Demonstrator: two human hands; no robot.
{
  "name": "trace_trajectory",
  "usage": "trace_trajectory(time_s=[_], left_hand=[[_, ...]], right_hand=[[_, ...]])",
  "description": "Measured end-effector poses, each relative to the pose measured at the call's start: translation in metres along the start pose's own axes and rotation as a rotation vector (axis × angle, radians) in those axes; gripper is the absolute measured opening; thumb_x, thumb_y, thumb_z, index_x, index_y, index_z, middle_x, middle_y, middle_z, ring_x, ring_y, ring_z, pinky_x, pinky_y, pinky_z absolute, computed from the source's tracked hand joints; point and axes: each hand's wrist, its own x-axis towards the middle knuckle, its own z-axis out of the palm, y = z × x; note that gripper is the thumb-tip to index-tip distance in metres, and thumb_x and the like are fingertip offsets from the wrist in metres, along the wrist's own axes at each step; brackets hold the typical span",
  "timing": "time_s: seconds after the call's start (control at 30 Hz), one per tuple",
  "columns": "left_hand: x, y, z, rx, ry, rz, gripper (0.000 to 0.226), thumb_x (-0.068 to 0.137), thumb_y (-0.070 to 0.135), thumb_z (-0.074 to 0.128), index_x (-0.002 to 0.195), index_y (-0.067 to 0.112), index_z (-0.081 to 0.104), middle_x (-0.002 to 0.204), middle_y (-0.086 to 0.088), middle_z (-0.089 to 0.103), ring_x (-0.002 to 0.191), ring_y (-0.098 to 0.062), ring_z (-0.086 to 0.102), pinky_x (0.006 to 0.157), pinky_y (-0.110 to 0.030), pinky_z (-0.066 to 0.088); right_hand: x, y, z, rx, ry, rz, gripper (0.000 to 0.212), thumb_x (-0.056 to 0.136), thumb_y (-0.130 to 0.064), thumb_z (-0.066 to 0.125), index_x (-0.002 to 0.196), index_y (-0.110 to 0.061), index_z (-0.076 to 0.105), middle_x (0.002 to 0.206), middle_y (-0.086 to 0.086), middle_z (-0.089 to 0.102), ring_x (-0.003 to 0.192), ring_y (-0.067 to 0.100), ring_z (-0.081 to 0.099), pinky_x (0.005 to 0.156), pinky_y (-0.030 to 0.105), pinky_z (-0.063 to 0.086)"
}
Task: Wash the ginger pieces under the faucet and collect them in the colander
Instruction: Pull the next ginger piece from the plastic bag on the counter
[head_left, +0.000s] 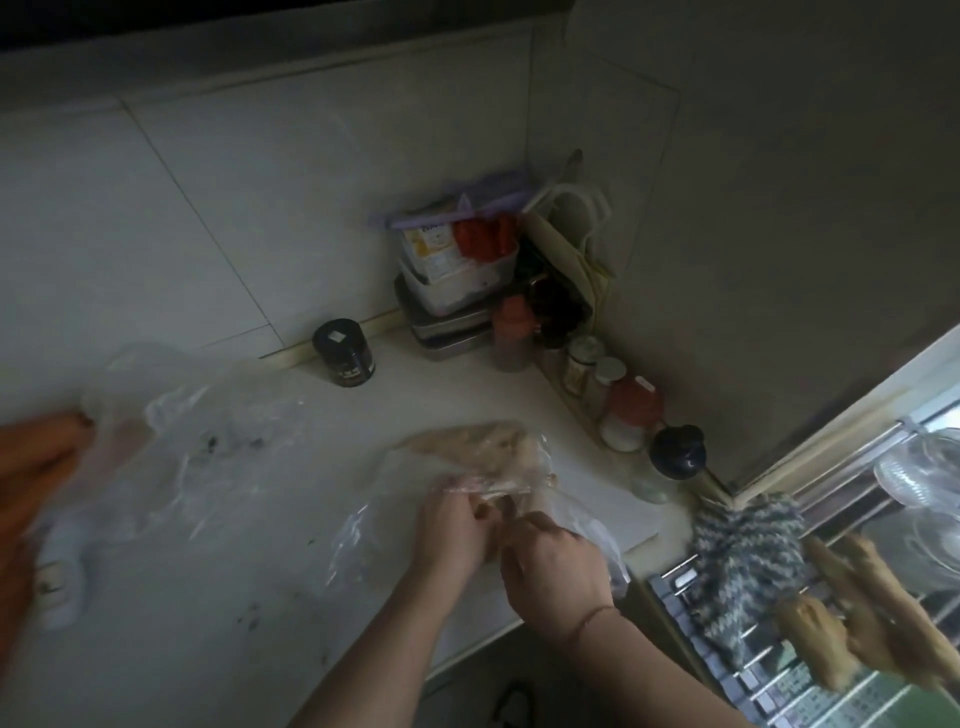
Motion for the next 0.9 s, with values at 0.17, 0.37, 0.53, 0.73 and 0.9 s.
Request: trace_trajectory(time_s=[0.17, 0.37, 0.53, 0.73, 0.9], left_hand=[[-0.027, -0.004, -0.003, -0.022, 0.154, 0.080, 0.023, 0.079, 0.021, 0.069, 0.101, 0.013, 0.074, 0.096, -0.008, 0.071, 0.090, -0.026, 0.066, 0.080, -0.029, 0.049], [-0.052, -0.027, -0.012, -0.173, 0.369, 0.229, 0.026, 0.074, 0.015, 0.072, 0.099, 0.006, 0.075, 0.093, -0.005, 0.075, 0.079, -0.017, 0.071, 0.070, -0.033, 0.060], [-0.063, -0.042, -0.032, -0.184, 0.568, 0.425, 0.022, 0.078, 0.014, 0.068, 0.092, -0.001, 0.075, 0.096, -0.008, 0.074, 0.084, -0.017, 0.069, 0.073, -0.032, 0.059], [-0.077, -0.039, -0.063, -0.286, 0.652, 0.512, 0.023, 0.083, 0.015, 0.062, 0.088, -0.004, 0.073, 0.095, -0.010, 0.073, 0.087, -0.020, 0.070, 0.078, -0.025, 0.056], [-0.085, -0.006, -0.071, -0.606, 0.617, 0.477, 0.023, 0.085, 0.018, 0.061, 0.104, 0.027, 0.069, 0.096, 0.003, 0.074, 0.086, -0.019, 0.071, 0.073, -0.034, 0.058]], right_hand=[[0.011, 0.001, -0.003, -0.007, -0.128, 0.101, 0.038, 0.090, -0.029, 0.046, 0.129, -0.030, 0.048, 0.126, -0.005, 0.058, 0.096, 0.024, 0.066, 0.072, 0.035, 0.051], [0.018, 0.008, 0.007, -0.081, -0.228, 0.118, 0.062, 0.092, -0.025, 0.045, 0.148, -0.020, 0.021, 0.146, 0.003, 0.044, 0.099, 0.030, 0.066, 0.076, 0.039, 0.052], [0.018, 0.011, 0.003, 0.030, -0.215, 0.139, 0.062, 0.093, -0.021, 0.043, 0.150, -0.025, 0.019, 0.158, -0.005, 0.027, 0.105, 0.031, 0.064, 0.079, 0.034, 0.050], [-0.002, 0.004, -0.006, 0.552, -0.094, 0.088, 0.041, 0.088, -0.033, 0.057, 0.128, -0.029, 0.050, 0.109, -0.009, 0.066, 0.091, 0.010, 0.065, 0.069, 0.007, 0.042], [-0.031, 0.011, -0.025, 1.290, -0.071, 0.125, 0.023, 0.082, -0.017, 0.071, 0.102, -0.013, 0.061, 0.074, 0.002, 0.067, 0.056, 0.015, 0.057, 0.043, 0.021, 0.040]])
